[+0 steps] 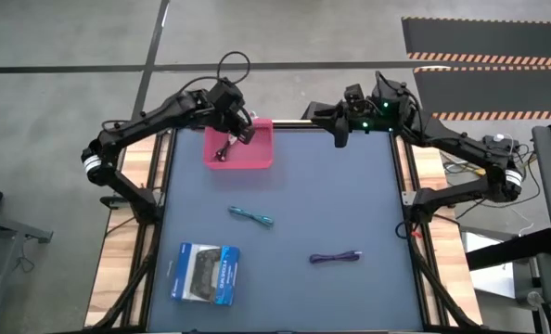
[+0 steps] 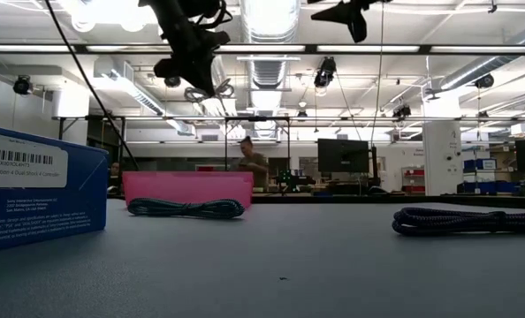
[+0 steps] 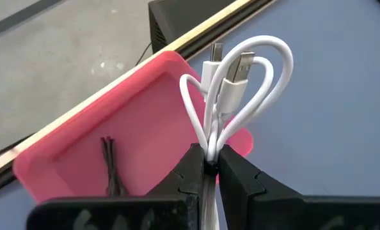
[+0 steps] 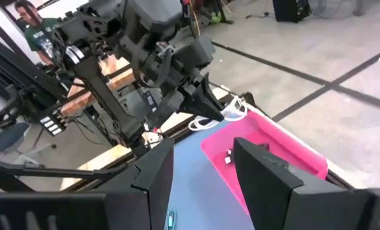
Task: Pick and place USB-C Cables
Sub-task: Put the white charger cable into the pink bin
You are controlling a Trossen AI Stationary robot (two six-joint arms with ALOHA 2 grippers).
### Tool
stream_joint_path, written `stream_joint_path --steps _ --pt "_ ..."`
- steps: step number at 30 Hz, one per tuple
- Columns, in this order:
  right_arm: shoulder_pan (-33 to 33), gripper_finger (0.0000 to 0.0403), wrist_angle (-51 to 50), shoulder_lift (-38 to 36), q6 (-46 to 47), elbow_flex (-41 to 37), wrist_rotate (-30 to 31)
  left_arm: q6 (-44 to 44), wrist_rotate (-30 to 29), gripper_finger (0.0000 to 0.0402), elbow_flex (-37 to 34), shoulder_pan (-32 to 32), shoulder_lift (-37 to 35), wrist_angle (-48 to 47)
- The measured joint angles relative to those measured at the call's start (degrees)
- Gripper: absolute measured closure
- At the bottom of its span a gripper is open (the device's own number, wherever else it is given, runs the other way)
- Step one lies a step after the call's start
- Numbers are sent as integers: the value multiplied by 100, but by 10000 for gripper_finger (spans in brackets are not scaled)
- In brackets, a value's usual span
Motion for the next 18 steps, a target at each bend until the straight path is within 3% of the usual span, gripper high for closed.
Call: stream_joint_path --steps 9,13,18 --pt "-2 250 -254 134 -135 484 2 929 196 390 629 140 677 -228" --pt "-2 250 -278 134 -135 490 1 2270 536 390 778 251 1087 -202" --pt "-2 250 -458 134 -137 489 0 4843 941 390 712 450 1456 -402"
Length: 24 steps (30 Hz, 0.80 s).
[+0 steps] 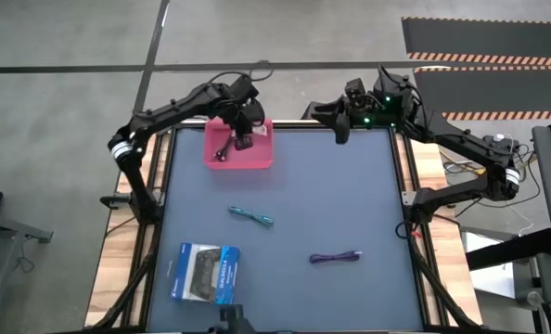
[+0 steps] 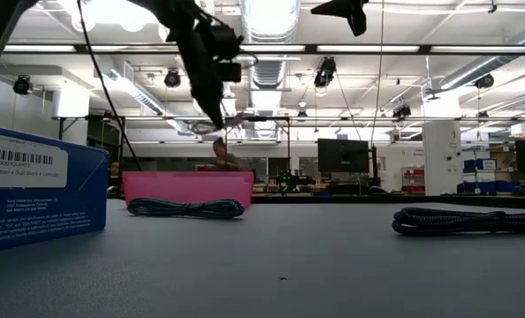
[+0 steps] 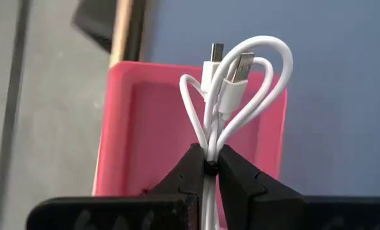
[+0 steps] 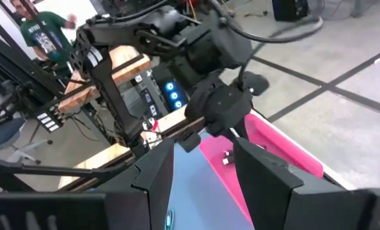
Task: Pick and place USB-C Cables
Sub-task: Put the white charger cable into the pink bin
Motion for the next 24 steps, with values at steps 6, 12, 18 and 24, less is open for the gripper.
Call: stream_joint_path --steps 6,12,18,24 --pt "0 250 -263 0 1 -7 1 1343 139 381 -12 156 479 19" --pt "0 250 -380 0 26 -7 2 1805 148 384 -15 178 751 27" --pt "0 250 -376 0 28 -9 2 1782 196 384 -136 271 792 125" --pt "0 250 -376 0 7 -9 2 1648 200 384 -470 329 792 266"
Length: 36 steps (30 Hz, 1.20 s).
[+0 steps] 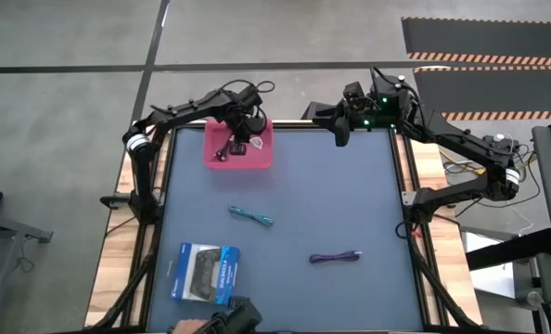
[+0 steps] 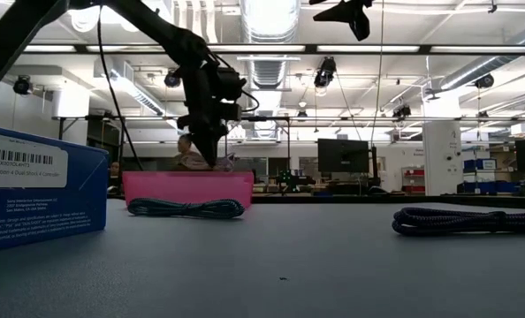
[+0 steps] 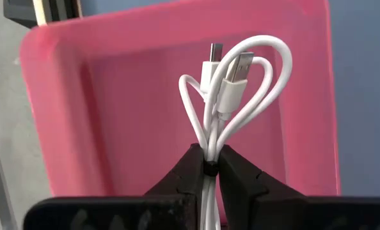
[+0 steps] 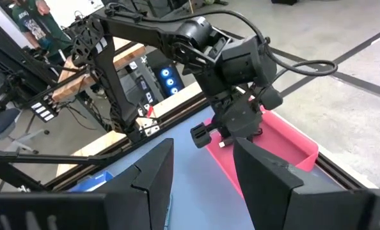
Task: Pick and place USB-C Cables
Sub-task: Put the white charger cable into the pink bin
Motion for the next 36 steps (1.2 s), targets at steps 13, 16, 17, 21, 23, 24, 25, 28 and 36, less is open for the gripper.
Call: stream_joint_path --steps 13,16,17,21,23,24,25,28,36 --pt "0 250 1 0 -47 -2 15 -48 -2 384 -435 -2 -11 537" --pt "0 250 2 1 -46 -2 16 -53 -2 384 -467 -2 -11 652" --pt "0 250 2 2 -48 -2 17 -53 -1 384 -467 -2 -12 695" --pt "0 250 2 2 -48 -2 17 -16 -2 384 -565 -2 -12 810" --pt "0 250 1 2 -48 -2 15 -67 -2 384 -686 -2 -11 950" --pt "0 250 2 2 -48 -2 15 -178 -2 384 -751 0 -11 986" --pt "0 250 1 2 -48 -2 15 -286 0 384 -806 0 -11 997" --pt "0 250 0 2 -55 -2 15 -595 1 382 -953 1 -11 1017" --pt "0 250 1 2 -157 -2 150 -652 116 373 -1256 -15 -5 1053"
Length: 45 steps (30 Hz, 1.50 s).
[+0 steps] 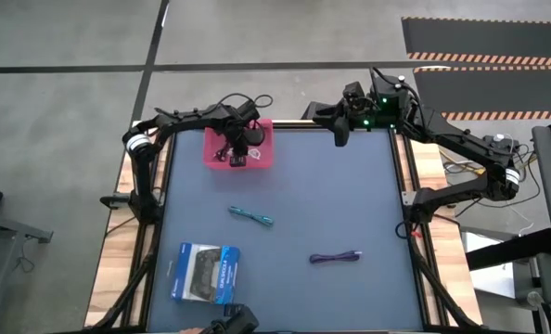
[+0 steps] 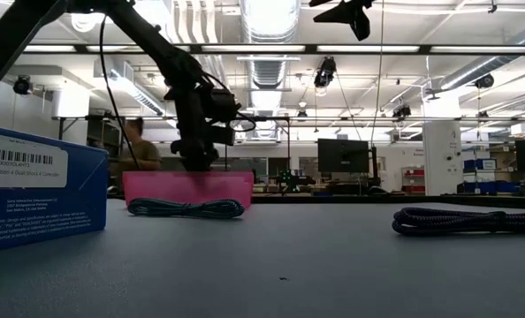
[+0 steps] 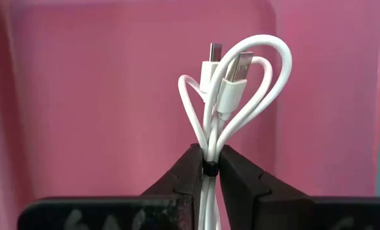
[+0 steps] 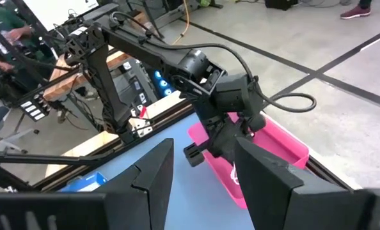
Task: Pick and place USB-C Cables
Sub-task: Put the white charger cable into the pink bin
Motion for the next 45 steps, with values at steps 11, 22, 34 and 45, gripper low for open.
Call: stream_joint_path --steps 11,22,34,45 --pt "0 250 1 0 2 -2 1 2 19 371 -97 0 3 274" --pt "4 250 1 0 17 -2 -1 0 15 370 -410 0 3 388" --pt "4 250 1 0 7 -2 -1 -2 15 369 -403 0 3 422" --pt "4 250 -134 0 193 -2 -5 -3 -93 275 -400 0 -46 403"
